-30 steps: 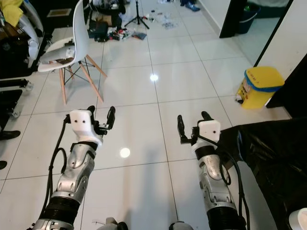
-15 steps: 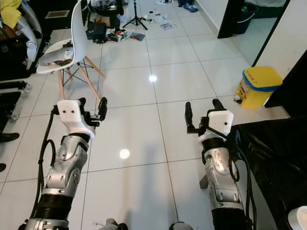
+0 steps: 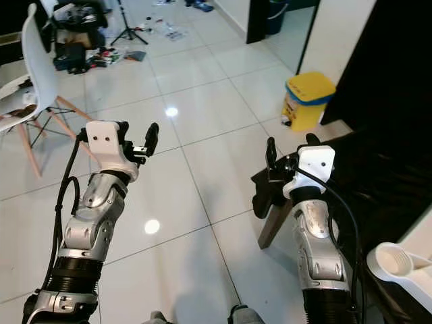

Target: Building children table

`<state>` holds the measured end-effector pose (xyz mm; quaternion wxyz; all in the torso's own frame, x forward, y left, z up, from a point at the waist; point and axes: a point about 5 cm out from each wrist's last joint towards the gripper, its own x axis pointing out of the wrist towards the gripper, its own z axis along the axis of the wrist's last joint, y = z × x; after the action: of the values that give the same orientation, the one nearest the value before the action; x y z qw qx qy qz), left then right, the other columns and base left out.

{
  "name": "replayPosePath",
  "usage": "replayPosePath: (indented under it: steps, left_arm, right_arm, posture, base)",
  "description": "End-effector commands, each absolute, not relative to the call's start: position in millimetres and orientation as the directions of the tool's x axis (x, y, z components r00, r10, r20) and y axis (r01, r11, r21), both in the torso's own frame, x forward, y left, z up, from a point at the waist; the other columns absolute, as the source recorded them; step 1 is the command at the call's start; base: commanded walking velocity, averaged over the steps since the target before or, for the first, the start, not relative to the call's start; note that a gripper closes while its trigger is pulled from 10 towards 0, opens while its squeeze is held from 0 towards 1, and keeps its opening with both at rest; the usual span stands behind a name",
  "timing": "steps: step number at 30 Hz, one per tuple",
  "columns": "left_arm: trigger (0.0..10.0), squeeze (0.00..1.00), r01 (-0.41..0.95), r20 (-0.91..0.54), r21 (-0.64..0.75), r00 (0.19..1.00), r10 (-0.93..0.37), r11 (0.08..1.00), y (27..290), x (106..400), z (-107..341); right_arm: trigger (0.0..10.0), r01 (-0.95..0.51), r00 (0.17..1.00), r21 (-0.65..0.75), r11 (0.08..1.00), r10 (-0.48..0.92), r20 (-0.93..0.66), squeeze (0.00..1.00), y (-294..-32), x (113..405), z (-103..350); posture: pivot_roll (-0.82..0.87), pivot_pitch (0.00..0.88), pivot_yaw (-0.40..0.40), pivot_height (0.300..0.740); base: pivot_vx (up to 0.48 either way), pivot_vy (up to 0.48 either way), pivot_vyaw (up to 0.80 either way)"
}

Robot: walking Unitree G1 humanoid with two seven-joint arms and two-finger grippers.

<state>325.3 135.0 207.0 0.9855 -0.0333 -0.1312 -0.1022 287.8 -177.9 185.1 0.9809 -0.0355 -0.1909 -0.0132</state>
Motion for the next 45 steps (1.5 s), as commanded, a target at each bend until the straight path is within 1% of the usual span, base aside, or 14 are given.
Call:
replayPosePath:
  steps: [1, 7, 22, 33, 40, 45]
  left_arm:
    - [10.0, 0.00, 0.248, 0.262, -0.029, 0.937, -0.232, 0.968, 133.5, 324.6, 210.1]
    - [10.0, 0.00, 0.279, 0.271, -0.046, 0.928, -0.257, 0.959, 137.3, 324.8, 221.9]
    - [10.0, 0.00, 0.283, 0.297, -0.025, 0.918, -0.263, 0.959, 140.6, 325.7, 235.2]
    - [10.0, 0.00, 0.309, 0.271, 0.006, 0.915, -0.299, 0.951, 136.6, 321.8, 226.4]
    - [10.0, 0.00, 0.308, 0.263, 0.009, 0.917, -0.299, 0.951, 135.5, 321.8, 223.4]
    - [10.0, 0.00, 0.313, 0.248, 0.013, 0.919, -0.307, 0.950, 133.9, 322.1, 219.0]
  right_arm:
    - [10.0, 0.055, 0.920, -0.065, 0.996, -0.025, 0.392, 0.00, -178.4, 287.0, 192.2]
    - [10.0, 0.095, 0.908, -0.070, 0.993, -0.058, 0.415, 0.00, -182.0, 287.4, 203.5]
    - [10.0, 0.101, 0.911, -0.075, 0.992, -0.062, 0.408, 0.00, -180.2, 287.7, 210.9]
    - [10.0, 0.096, 0.918, -0.086, 0.992, -0.055, 0.392, 0.00, -177.6, 287.5, 209.7]
    - [10.0, 0.098, 0.922, -0.089, 0.991, -0.057, 0.383, 0.00, -177.0, 286.8, 207.6]
    - [10.0, 0.122, 0.933, -0.083, 0.989, -0.086, 0.350, 0.00, -180.2, 284.4, 199.0]
  posture:
    - [-0.19, 0.087, 0.067, 0.740]
    - [-0.19, 0.093, 0.071, 0.740]
    - [-0.19, 0.074, 0.059, 0.740]
    - [-0.19, 0.056, 0.051, 0.740]
    - [-0.19, 0.052, 0.054, 0.740]
    - [-0.20, 0.048, 0.059, 0.740]
  base:
    - [0.000, 0.000, -0.76]
    - [0.000, 0.000, -0.76]
    - [0.000, 0.000, -0.76]
    - [0.000, 0.000, -0.76]
    - [0.000, 0.000, -0.76]
    - [0.000, 0.000, -0.76]
